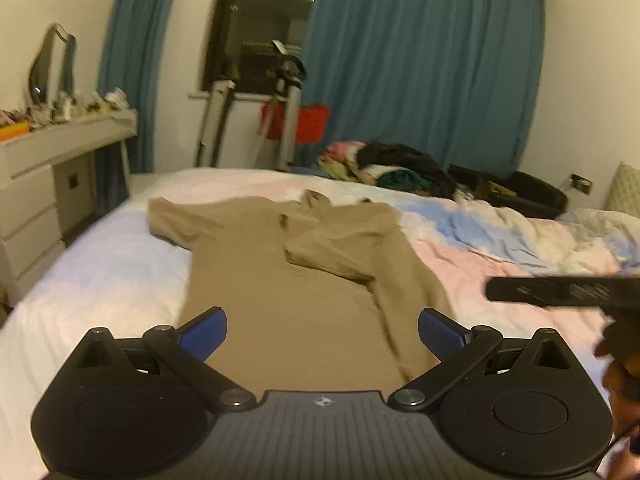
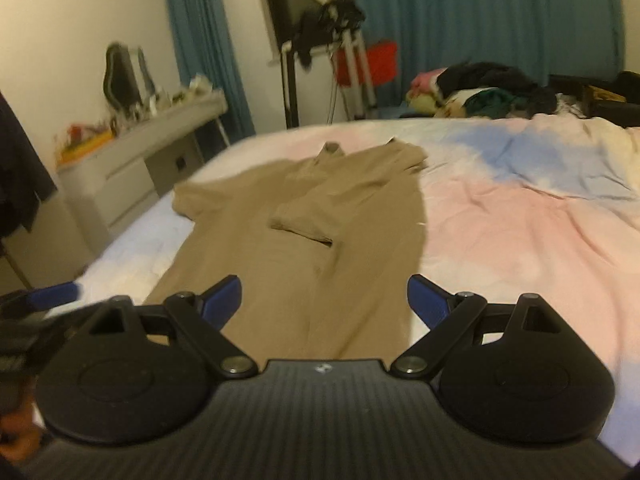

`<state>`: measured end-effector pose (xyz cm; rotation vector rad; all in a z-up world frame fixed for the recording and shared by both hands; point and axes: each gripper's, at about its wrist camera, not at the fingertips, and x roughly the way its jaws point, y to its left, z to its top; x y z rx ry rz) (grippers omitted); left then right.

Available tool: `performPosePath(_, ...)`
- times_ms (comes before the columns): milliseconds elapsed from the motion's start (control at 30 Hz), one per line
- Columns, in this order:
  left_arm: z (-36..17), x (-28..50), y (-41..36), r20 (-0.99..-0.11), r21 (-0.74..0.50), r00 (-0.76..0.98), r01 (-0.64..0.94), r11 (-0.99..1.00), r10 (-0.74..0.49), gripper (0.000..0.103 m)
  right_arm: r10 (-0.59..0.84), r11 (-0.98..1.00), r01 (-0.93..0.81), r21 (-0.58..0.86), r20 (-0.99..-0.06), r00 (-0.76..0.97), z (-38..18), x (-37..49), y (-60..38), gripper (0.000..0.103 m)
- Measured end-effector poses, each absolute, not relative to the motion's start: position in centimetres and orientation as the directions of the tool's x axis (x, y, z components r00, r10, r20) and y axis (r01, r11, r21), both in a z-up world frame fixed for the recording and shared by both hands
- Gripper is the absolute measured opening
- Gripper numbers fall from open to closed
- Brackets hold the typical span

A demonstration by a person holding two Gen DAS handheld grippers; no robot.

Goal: Fold clothes

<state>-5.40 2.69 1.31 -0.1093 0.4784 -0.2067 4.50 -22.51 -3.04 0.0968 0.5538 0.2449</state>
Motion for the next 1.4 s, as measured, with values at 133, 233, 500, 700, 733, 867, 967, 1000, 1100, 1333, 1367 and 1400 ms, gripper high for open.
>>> performPosePath(133, 0.2, -4.3, 4.4, -0.447, -0.206, 0.865, 0.151, 0.967, -0.230, 0.103, 0.269, 0.956, -0.288, 0.045, -0.520, 0.810, -4.1, 11.3, -17.8, 0.091)
performPosePath(233, -1.4, -3.0, 7.1, -0.483, -0.315, 0.843, 0.084, 0.945, -0.237, 0.103, 0.346, 0.928, -0.367, 0.072, -0.533, 0.772, -5.7, 17.8, -13.4, 0.091)
performPosePath(500, -4.9, -0.5, 13.8, -0.529, -0.491, 0.824, -0.104, 0.865, -0.201, 0.103, 0.525, 0.837, -0.524, 0.155, -0.498, 0.691, -10.0, 31.1, 2.2, 0.091)
performPosePath(700, -7.1, 1.4, 14.6, -0.582, -0.492, 0.785, -0.134, 0.860, -0.211, 0.103, 0.494, 0.836, -0.545, 0.058, -0.511, 0.703, -12.7, 36.3, 10.8, 0.091)
performPosePath(733, -7.3, 1.6, 14.5, -0.592, -0.485, 0.777, -0.132, 0.865, -0.213, 0.103, 0.467, 0.850, -0.526, 0.043, -0.525, 0.712, -13.2, 37.1, 11.5, 0.090)
performPosePath(867, -7.9, 1.9, 14.2, -0.602, -0.461, 0.771, -0.127, 0.878, -0.205, 0.103, 0.469, 0.873, -0.466, 0.144, -0.508, 0.722, -13.5, 39.1, 10.4, 0.041)
performPosePath(967, -8.1, 1.7, 14.2, -0.605, -0.455, 0.772, -0.133, 0.880, -0.196, 0.103, 0.457, 0.886, -0.428, 0.181, -0.507, 0.731, -12.3, 39.8, 8.6, 0.011)
performPosePath(1000, -8.1, 1.6, 14.2, -0.604, -0.451, 0.774, -0.135, 0.882, -0.190, 0.103, 0.456, 0.887, -0.428, 0.176, -0.492, 0.742, -11.6, 39.8, 7.9, 0.010)
performPosePath(1100, -7.9, 1.7, 13.9, -0.606, -0.429, 0.778, -0.146, 0.891, -0.165, 0.103, 0.448, 0.893, -0.420, 0.163, -0.419, 0.790, -8.3, 39.0, 5.1, 0.009)
performPosePath(1333, -6.6, 0.7, 13.2, -0.569, -0.425, 0.812, -0.153, 0.892, -0.132, 0.103, 0.351, 0.931, -0.306, 0.197, -0.263, 0.899, -1.5, 35.5, -5.7, 0.009)
performPosePath(1367, -6.5, 0.5, 13.0, -0.566, -0.428, 0.813, -0.147, 0.892, -0.138, 0.103, 0.321, 0.939, -0.273, 0.208, -0.251, 0.913, -1.3, 34.9, -7.7, 0.009)
performPosePath(1400, -6.4, 0.3, 12.8, -0.564, -0.429, 0.813, -0.139, 0.893, -0.145, 0.103, 0.289, 0.946, -0.237, 0.221, -0.245, 0.925, -1.3, 34.5, -9.6, 0.009)
